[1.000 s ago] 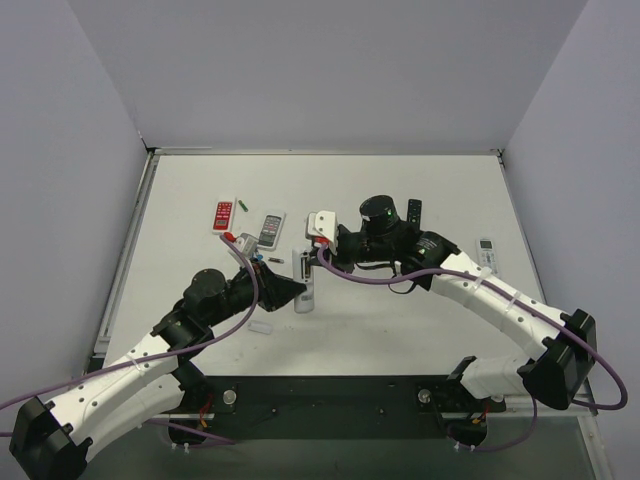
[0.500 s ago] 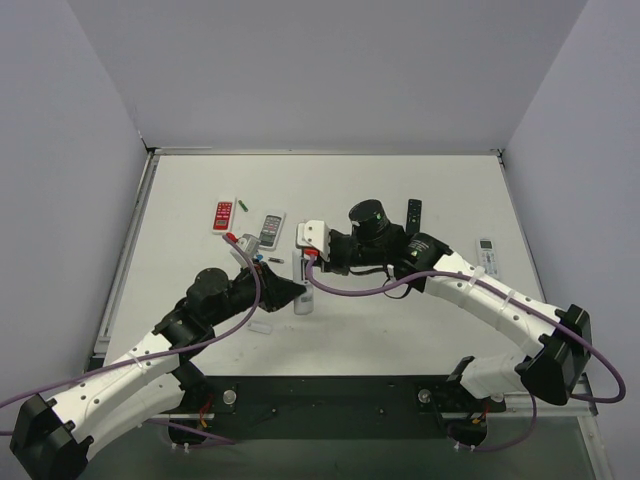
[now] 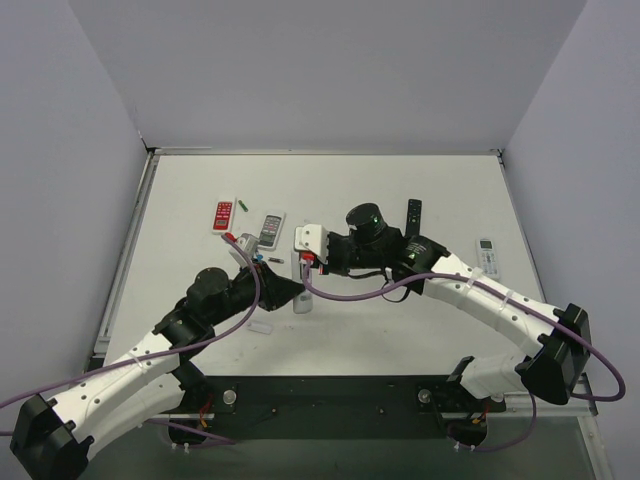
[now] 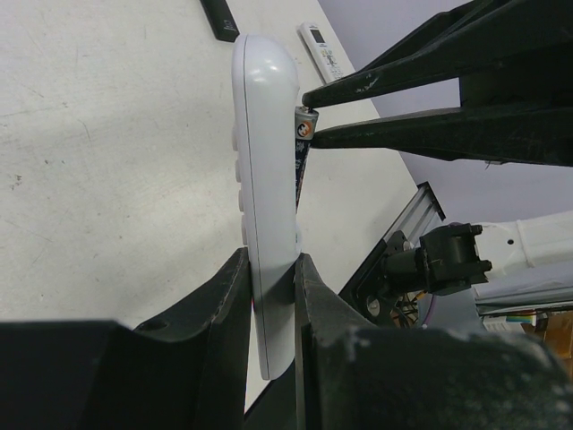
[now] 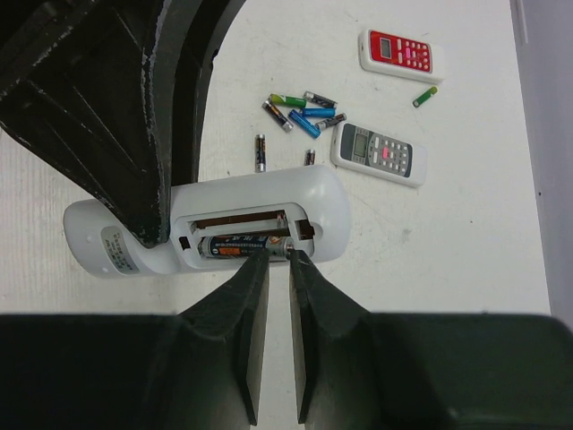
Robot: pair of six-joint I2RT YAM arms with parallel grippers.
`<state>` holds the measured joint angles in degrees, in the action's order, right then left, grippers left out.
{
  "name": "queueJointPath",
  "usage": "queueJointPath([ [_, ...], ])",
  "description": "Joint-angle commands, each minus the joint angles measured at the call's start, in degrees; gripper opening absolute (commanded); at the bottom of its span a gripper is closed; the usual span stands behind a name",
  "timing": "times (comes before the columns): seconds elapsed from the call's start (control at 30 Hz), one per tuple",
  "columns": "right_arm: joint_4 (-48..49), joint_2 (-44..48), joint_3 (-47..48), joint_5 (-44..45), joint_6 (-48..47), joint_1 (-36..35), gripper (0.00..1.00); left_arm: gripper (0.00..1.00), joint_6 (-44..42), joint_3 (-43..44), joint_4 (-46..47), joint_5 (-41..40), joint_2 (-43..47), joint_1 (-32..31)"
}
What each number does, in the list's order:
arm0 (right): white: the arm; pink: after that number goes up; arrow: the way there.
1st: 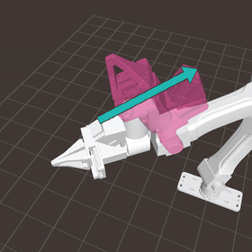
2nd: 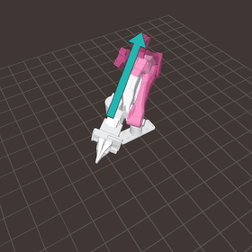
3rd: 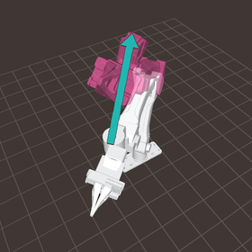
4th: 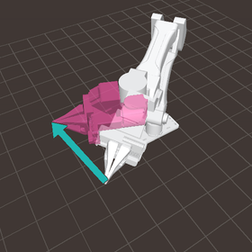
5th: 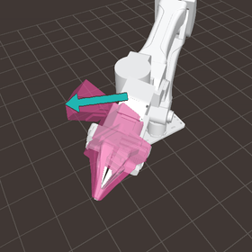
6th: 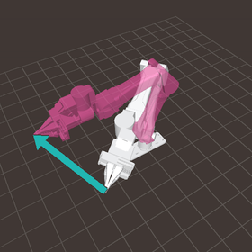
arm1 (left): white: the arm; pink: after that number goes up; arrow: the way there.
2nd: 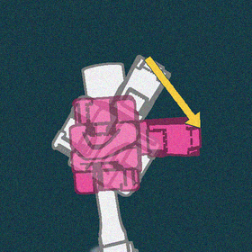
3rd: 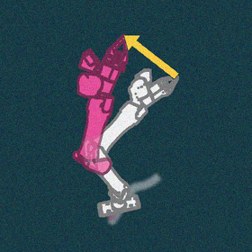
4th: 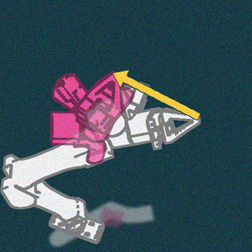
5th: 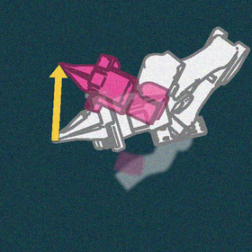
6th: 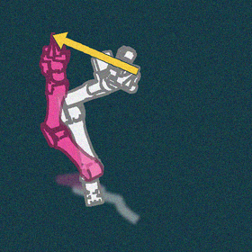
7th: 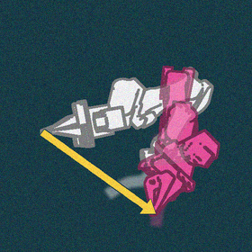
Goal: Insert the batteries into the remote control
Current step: Load the battery into the remote control.
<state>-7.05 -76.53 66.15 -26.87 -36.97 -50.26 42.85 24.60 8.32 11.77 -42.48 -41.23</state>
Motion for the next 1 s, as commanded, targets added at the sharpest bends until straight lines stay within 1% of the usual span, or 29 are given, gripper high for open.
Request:
queueJointPath([
  [0.0,-0.1,-0.8,-1.0,0.1,-0.6,-1.6,0.11,0.0,0.4,3.8,4.7,-0.3,-0.1,0.3],
  [0.3,-0.3,-1.9,-1.6,2.6,-0.8,-4.0,0.1,0.0,0.3,4.1,6.0,0.5,-0.5,0.3],
  [0.37,0.3,-2.0,-2.5,3.2,0.0,-4.1,0.07,0.0,0.2,3.9,6.4,0.4,-0.1,0.3],
  [0.53,2.6,-1.7,-5.2,6.2,2.0,-3.7,0.03,0.0,0.7,2.8,6.9,-0.6,1.9,0.3],
  [0.8,6.6,-1.2,-8.3,7.6,6.9,-3.1,0.03,0.0,1.0,2.4,6.9,-0.3,2.6,0.3],
  [0.97,8.9,0.0,-8.2,7.5,9.8,-2.0,0.04,0.0,1.7,2.6,3.8,-1.9,2.7,0.3],
])
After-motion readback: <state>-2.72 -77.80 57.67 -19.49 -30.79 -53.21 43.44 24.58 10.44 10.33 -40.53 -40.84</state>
